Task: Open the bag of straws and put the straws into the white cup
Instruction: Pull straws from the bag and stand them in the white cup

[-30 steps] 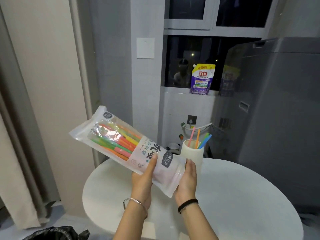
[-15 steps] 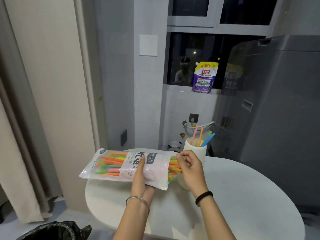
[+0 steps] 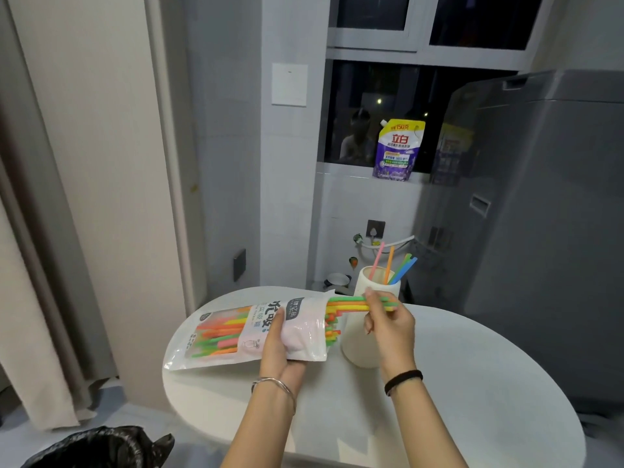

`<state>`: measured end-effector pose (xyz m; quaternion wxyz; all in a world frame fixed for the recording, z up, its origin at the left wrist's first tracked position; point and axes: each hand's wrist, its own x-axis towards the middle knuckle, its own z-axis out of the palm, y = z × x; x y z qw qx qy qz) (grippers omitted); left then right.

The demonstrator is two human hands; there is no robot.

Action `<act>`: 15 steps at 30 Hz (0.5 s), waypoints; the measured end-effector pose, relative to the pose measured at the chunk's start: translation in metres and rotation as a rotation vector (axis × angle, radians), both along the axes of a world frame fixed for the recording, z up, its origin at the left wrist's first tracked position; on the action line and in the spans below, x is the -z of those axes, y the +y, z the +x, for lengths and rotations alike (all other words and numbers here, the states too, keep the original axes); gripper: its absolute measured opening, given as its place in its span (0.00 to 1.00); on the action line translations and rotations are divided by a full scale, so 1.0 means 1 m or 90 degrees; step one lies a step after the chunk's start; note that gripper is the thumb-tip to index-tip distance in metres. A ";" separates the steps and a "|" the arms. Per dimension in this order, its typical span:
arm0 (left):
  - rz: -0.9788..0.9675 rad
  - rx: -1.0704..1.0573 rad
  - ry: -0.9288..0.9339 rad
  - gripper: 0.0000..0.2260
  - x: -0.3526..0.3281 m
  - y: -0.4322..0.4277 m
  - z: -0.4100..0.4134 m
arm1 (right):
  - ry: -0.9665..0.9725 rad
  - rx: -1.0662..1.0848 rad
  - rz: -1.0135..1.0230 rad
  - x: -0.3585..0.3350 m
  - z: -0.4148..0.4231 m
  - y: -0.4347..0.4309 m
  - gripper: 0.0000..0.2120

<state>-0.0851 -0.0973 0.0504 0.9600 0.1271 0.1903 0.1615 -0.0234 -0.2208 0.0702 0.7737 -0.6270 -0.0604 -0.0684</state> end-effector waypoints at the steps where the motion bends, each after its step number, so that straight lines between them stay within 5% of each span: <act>1: 0.002 0.002 -0.001 0.21 0.000 0.002 0.000 | 0.009 0.026 0.052 0.000 0.002 -0.002 0.10; 3: 0.003 0.012 -0.008 0.21 0.000 0.002 0.001 | 0.019 0.021 0.124 0.000 0.003 -0.005 0.07; 7: 0.006 0.024 0.000 0.22 -0.002 -0.009 0.002 | 0.029 -0.100 0.026 0.000 -0.005 0.009 0.07; 15: -0.006 0.036 -0.011 0.21 -0.002 -0.008 0.010 | -0.027 0.013 0.045 0.000 0.002 0.003 0.10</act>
